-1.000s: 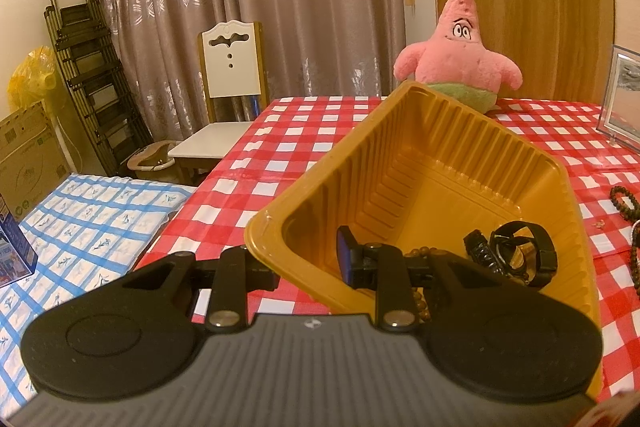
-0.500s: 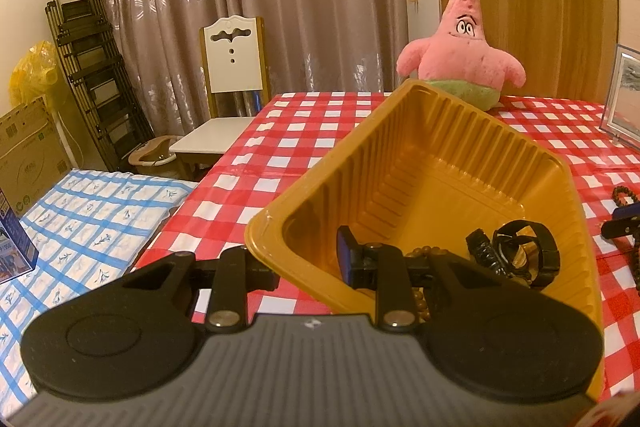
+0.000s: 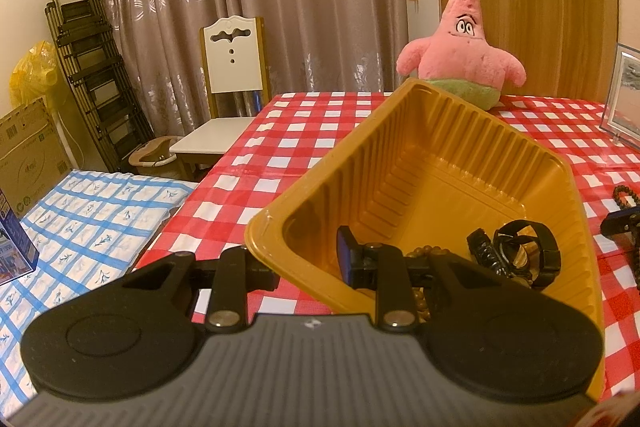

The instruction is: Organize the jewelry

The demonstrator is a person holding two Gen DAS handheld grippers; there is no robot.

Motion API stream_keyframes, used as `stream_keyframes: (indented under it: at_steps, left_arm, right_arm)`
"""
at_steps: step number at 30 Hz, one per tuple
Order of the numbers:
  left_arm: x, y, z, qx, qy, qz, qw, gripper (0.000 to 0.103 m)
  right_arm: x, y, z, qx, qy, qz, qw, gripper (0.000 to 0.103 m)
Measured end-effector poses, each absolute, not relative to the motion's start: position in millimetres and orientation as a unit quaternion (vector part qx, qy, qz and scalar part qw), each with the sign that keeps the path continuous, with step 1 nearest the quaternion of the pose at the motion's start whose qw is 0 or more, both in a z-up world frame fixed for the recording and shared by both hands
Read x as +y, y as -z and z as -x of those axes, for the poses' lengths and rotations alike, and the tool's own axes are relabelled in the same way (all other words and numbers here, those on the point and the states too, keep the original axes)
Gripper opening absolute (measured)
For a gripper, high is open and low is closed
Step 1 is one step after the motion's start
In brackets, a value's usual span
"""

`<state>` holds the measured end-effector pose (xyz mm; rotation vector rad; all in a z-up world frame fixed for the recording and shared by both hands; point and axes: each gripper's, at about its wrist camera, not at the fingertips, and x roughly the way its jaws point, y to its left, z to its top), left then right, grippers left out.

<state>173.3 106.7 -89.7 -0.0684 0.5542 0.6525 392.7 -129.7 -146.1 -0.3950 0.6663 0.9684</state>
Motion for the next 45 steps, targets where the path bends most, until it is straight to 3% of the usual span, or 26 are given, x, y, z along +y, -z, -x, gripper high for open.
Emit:
stream_keyframes:
  at_steps: [11, 19, 29, 40, 41, 44, 45]
  left_arm:
    - [107.2, 89.2, -173.2, 0.268, -0.316, 0.031, 0.91, 0.025]
    - [107.3, 89.2, -172.8, 0.267, -0.316, 0.031, 0.91, 0.025]
    - [105.9, 87.3, -174.7, 0.267, -0.316, 0.029, 0.91, 0.025]
    - [105.7, 86.9, -175.0, 0.268, -0.316, 0.03, 0.91, 0.025]
    - [105.6, 87.0, -174.9, 0.267, -0.316, 0.03, 0.91, 0.025]
    - [105.6, 87.0, -174.9, 0.268, -0.316, 0.03, 0.91, 0.025]
    - [105.6, 86.7, -174.9, 0.268, -0.316, 0.03, 0.91, 0.025]
  right_arm:
    - [-145.9, 99.3, -358.4, 0.282, -0.471, 0.098, 0.83, 0.006]
    - [-125.8, 74.5, -328.8, 0.309, -0.503, 0.007, 0.807, 0.006]
    - [-64.1, 87.8, -299.0, 0.378, -0.524, -0.026, 0.763, 0.006]
    - [-26.6, 106.1, -293.9, 0.399, -0.525, -0.012, 0.751, 0.007]
    - [-26.2, 106.4, -292.3, 0.398, -0.524, -0.011, 0.753, 0.01]
    - [-30.6, 102.3, -289.3, 0.388, -0.526, -0.012, 0.757, 0.037]
    - [-34.2, 100.1, -288.7, 0.383, -0.524, -0.013, 0.761, 0.039]
